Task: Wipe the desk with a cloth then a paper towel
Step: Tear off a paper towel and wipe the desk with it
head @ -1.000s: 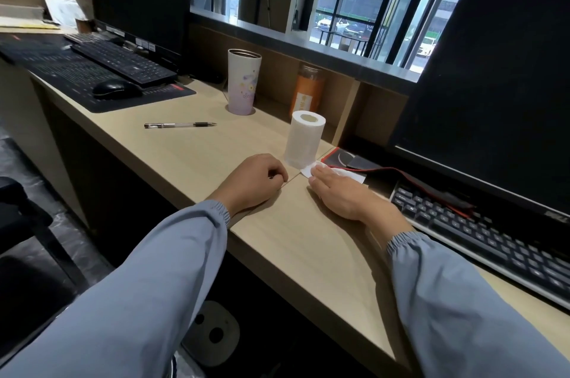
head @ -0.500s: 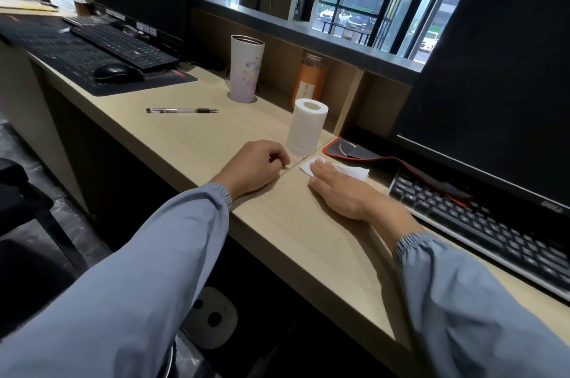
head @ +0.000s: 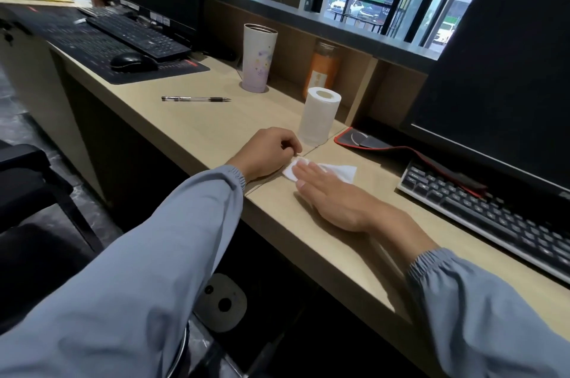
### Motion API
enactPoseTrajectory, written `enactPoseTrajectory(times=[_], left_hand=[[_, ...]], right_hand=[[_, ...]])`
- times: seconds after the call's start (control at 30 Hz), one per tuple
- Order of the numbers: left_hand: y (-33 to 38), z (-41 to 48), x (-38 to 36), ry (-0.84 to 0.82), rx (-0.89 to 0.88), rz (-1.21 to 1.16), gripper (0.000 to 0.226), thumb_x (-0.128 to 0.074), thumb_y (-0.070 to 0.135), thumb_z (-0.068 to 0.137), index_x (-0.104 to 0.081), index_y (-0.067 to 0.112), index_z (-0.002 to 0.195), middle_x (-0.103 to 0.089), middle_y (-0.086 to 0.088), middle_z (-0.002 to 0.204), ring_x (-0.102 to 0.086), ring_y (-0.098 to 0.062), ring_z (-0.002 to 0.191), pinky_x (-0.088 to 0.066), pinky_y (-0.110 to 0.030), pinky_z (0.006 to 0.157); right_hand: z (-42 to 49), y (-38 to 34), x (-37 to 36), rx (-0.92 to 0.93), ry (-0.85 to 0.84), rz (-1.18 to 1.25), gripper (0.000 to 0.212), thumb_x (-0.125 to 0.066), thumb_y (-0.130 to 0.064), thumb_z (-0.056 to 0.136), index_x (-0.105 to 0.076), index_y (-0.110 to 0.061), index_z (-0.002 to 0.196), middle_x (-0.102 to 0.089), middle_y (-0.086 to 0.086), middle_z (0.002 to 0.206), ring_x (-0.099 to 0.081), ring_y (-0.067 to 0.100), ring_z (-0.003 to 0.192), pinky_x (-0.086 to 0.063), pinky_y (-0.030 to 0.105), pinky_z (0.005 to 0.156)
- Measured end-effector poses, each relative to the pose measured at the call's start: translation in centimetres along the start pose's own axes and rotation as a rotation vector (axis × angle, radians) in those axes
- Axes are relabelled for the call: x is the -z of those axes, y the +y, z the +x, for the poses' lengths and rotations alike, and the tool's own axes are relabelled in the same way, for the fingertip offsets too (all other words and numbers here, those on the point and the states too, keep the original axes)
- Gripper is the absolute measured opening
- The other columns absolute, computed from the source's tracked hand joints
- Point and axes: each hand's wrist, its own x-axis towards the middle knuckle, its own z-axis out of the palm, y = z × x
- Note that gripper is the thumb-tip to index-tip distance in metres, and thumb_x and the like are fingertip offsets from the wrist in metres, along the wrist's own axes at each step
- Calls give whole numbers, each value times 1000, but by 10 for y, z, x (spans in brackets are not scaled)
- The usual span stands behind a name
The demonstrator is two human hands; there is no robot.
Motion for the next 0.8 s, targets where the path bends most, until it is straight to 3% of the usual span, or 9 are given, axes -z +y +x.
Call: enactPoseTrajectory(times=[0.17, 0.27, 0.33, 0.4, 0.57, 0.67, 0.8], left_hand=[[0, 1, 0, -10, -5, 20, 28, -61, 10, 93, -76, 32, 85, -76, 14, 95, -68, -5, 92, -55, -26, 91], [0, 0, 0, -13, 3, 14, 27, -61, 10, 93, -77, 30, 86, -75, 13, 95, -68, -5, 93, -55, -26, 91], [1, -1, -1, -15, 11, 15, 26, -61, 10, 93, -77, 29, 87, -75, 13, 94, -68, -5, 92, -54, -25, 89], [2, -2, -1, -10, 22, 4, 26, -60, 9, 92, -78, 27, 87, -75, 13, 93, -68, -4, 89, -54, -23, 87], [1, 0, 1, -20, 3, 36, 25, -61, 12, 93, -78, 29, 89, -72, 17, 98, -64, 0, 93, -48, -19, 87], [0, 0, 1, -24, -3, 43, 27, -60, 12, 92, -76, 32, 85, -74, 14, 98, -66, -5, 96, -53, -26, 92], [1, -2, 3, -27, -4, 69, 26, -60, 12, 92, -77, 30, 85, -74, 12, 99, -67, -8, 97, -55, -33, 97]], right_hand=[[-28, -28, -15, 133, -72, 12, 55, -16, -50, 110, -5, -38, 163, 9, -30, 163, 12, -14, 148, 10, 9, 111], [-17, -19, -2, 39, -41, -3, 56, -14, -50, 110, -6, -36, 163, 7, -25, 167, 9, -9, 150, 7, 20, 122], [-14, -24, -1, 24, -18, -43, 57, -15, -48, 111, -5, -32, 164, 8, -17, 170, 10, -3, 152, 10, 20, 120], [-21, -40, -12, 87, -18, -75, 58, -17, -48, 111, -4, -29, 164, 9, -13, 170, 13, 0, 153, 12, 16, 114], [-42, -62, -35, 182, -44, -136, 61, -17, -58, 108, -8, -35, 164, 12, -19, 168, 19, -3, 151, 11, 24, 123], [-42, -57, -28, 168, -24, -73, 61, -20, -57, 108, 0, -39, 163, 8, -22, 168, 13, -7, 151, 6, 21, 123], [-45, -57, -36, 191, 0, -119, 61, -19, -55, 109, 1, -36, 163, 11, -22, 168, 16, -6, 151, 9, 20, 122]])
